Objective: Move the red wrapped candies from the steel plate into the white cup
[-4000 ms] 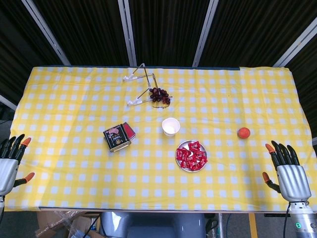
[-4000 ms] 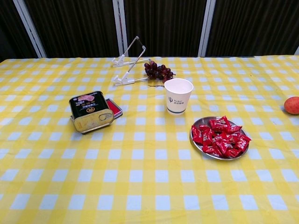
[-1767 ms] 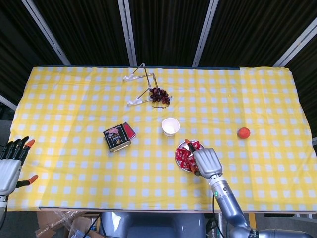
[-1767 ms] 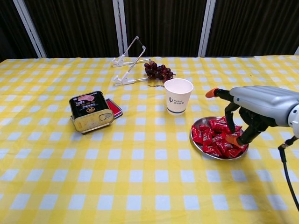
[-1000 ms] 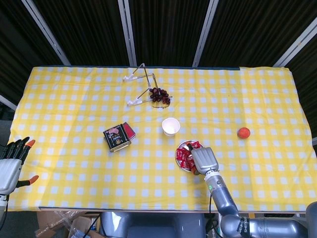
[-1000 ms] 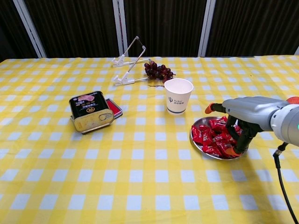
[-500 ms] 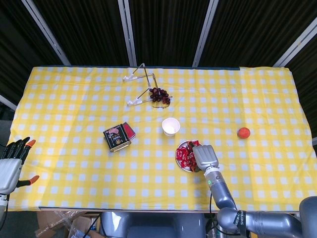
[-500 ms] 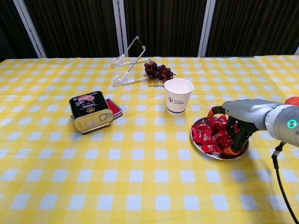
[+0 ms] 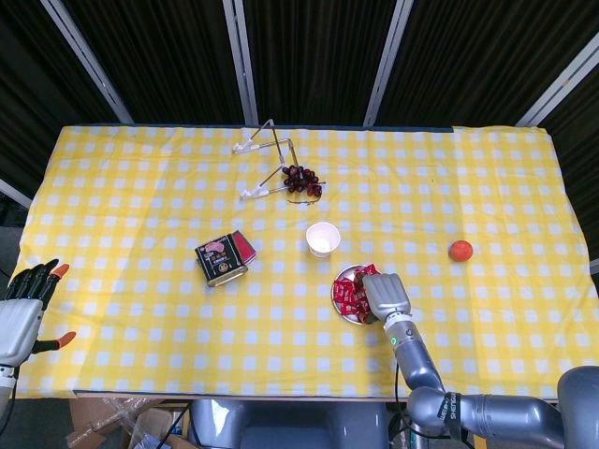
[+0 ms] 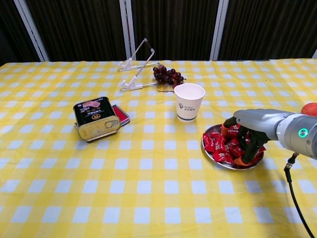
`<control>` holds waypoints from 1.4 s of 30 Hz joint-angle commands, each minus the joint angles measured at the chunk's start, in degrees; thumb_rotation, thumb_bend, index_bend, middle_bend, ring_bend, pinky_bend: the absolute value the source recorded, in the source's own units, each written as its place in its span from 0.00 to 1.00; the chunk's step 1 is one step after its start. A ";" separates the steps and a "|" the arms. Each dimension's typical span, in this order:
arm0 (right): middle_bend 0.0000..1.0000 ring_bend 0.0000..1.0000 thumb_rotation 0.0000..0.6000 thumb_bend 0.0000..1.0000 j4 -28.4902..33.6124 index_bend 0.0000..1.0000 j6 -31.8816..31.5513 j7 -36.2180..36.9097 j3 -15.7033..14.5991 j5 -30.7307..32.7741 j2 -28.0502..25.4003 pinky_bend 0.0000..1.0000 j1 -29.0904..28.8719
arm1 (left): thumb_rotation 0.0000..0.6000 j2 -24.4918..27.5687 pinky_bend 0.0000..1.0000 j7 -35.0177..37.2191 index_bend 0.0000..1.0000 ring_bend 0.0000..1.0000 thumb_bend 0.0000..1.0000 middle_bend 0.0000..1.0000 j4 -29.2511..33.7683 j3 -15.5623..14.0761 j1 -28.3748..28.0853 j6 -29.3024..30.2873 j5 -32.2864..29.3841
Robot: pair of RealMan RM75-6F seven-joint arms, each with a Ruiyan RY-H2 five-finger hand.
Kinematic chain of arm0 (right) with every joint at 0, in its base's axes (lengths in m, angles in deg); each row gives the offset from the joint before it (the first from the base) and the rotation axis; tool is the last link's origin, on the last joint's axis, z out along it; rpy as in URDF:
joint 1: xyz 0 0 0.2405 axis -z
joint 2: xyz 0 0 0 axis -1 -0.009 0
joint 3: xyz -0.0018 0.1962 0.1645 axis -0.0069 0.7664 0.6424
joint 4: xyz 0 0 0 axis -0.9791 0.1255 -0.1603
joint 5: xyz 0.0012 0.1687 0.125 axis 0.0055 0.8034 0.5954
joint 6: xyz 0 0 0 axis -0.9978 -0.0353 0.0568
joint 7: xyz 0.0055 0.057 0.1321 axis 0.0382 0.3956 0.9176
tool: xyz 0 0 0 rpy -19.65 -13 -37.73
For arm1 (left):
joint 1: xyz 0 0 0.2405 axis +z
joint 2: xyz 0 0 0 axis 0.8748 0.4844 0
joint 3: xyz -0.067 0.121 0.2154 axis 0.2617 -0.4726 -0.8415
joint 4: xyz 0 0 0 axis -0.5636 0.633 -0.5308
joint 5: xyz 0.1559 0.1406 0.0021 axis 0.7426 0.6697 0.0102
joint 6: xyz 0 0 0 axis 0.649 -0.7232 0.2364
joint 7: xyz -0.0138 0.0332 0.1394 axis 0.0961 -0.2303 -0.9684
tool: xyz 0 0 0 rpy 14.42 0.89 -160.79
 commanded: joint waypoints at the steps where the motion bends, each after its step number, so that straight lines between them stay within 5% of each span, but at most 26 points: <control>1: 0.72 0.89 1.00 0.30 -0.24 0.30 0.05 0.59 -0.11 -0.27 0.16 1.00 -0.14 | 1.00 0.02 0.00 0.06 0.00 0.00 0.04 0.00 0.08 -0.02 -0.01 -0.06 -0.04; 18: 0.75 0.91 1.00 0.50 -3.11 0.59 0.39 6.20 0.61 -3.13 2.37 1.00 -0.52 | 1.00 0.23 0.00 0.54 0.00 0.00 0.04 0.00 0.40 -0.14 -0.12 -0.28 -0.06; 31: 0.75 0.91 1.00 0.51 -2.59 0.61 -1.27 8.70 1.46 -6.70 1.94 1.00 -0.32 | 1.00 0.36 0.00 0.99 0.00 0.00 0.04 0.00 0.42 -0.17 -0.17 -0.36 -0.09; 42: 0.75 0.91 1.00 0.51 5.12 0.61 -4.18 7.70 4.47 -8.00 -3.71 1.00 -1.01 | 1.00 0.50 0.00 1.18 0.00 0.00 0.04 0.00 0.79 -0.22 -0.20 -0.51 -0.23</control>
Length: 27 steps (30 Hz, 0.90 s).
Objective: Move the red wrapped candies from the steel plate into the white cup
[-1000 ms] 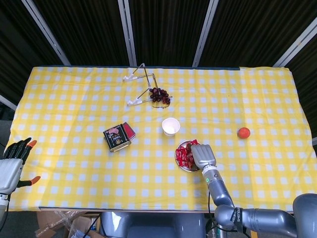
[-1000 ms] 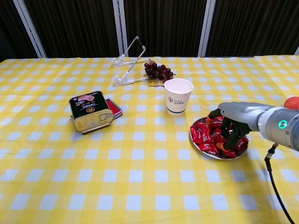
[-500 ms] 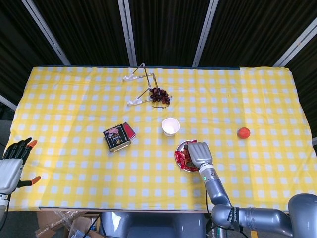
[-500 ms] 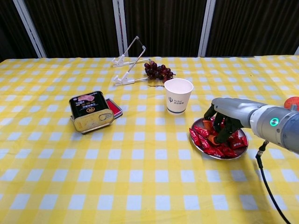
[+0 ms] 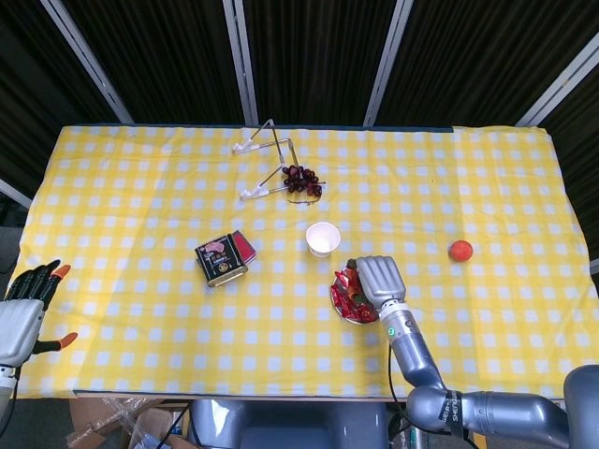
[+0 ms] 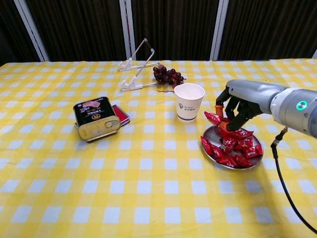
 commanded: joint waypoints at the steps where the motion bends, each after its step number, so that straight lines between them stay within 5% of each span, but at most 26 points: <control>1: 0.75 0.91 1.00 0.51 2.30 0.61 -0.92 -0.65 1.61 0.26 -1.97 1.00 -0.60 | 1.00 0.06 0.00 0.03 0.00 0.00 0.04 0.00 0.05 -0.01 0.00 0.01 0.03; 12: 0.75 0.91 1.00 0.52 1.27 0.61 0.97 -1.67 6.92 5.96 -3.32 1.00 -5.13 | 1.00 0.46 0.00 0.78 0.00 0.00 0.04 0.00 0.61 0.15 -0.43 -1.39 -1.21; 27: 0.75 0.91 1.00 0.52 -11.24 0.61 7.74 -3.28 11.01 14.54 2.18 1.00 -15.33 | 1.00 1.53 0.00 1.60 0.00 0.00 0.04 0.00 2.03 0.36 -1.84 -5.26 -3.87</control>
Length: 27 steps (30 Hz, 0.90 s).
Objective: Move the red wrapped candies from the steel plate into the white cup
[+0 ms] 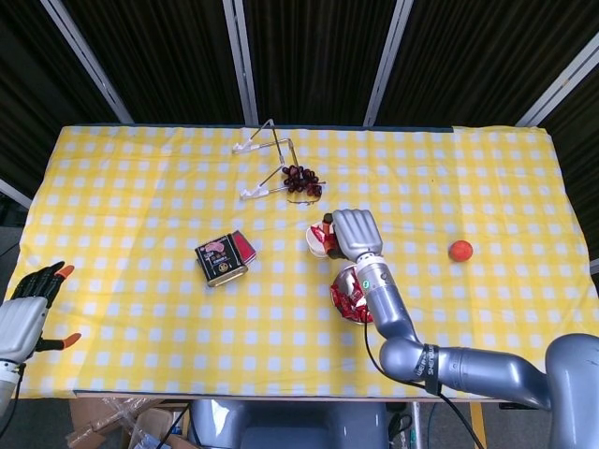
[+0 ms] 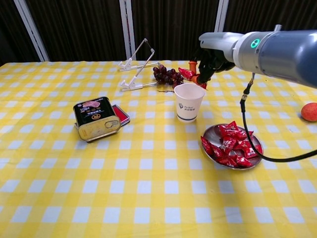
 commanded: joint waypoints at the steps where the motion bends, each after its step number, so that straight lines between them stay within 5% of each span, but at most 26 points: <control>1: 0.75 0.91 1.00 0.52 -3.12 0.61 1.70 -0.22 0.58 1.89 1.80 1.00 -2.09 | 1.00 0.19 0.00 0.12 0.00 0.00 0.04 0.00 0.18 0.00 -0.22 -0.52 -0.34; 27: 0.75 0.91 1.00 0.52 -14.42 0.61 5.62 5.51 -0.32 3.05 8.07 1.00 -6.27 | 1.00 1.34 0.00 1.38 0.00 0.00 0.04 0.00 1.04 -0.38 -0.66 -2.15 -1.42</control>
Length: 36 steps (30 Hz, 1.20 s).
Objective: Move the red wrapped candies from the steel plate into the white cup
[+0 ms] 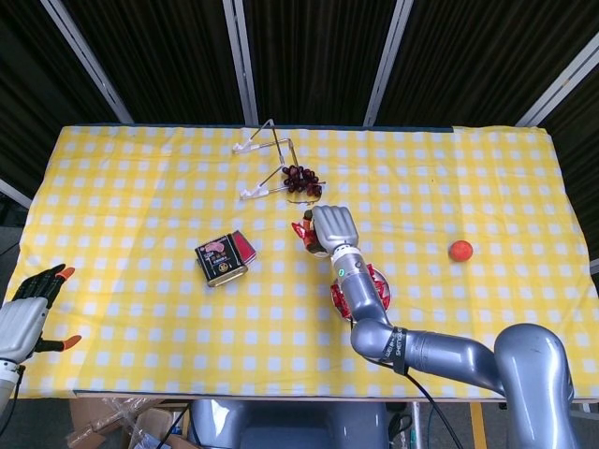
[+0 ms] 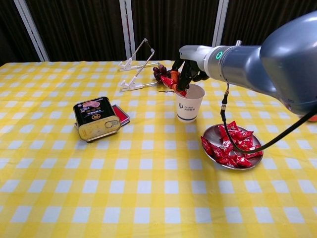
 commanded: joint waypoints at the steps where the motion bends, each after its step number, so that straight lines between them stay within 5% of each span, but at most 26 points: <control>1: 0.75 0.91 1.00 0.52 -0.49 0.61 -0.01 1.19 -0.02 -0.72 0.31 1.00 0.31 | 1.00 0.02 0.00 -0.01 0.00 0.00 0.04 0.00 0.06 -0.02 0.00 -0.01 -0.05; 36: 0.75 0.91 1.00 0.52 1.53 0.54 -0.83 3.90 -0.20 0.54 -2.15 1.00 1.64 | 1.00 0.36 0.00 -0.35 0.00 0.00 0.05 0.00 0.68 -0.32 -0.06 -0.34 -0.65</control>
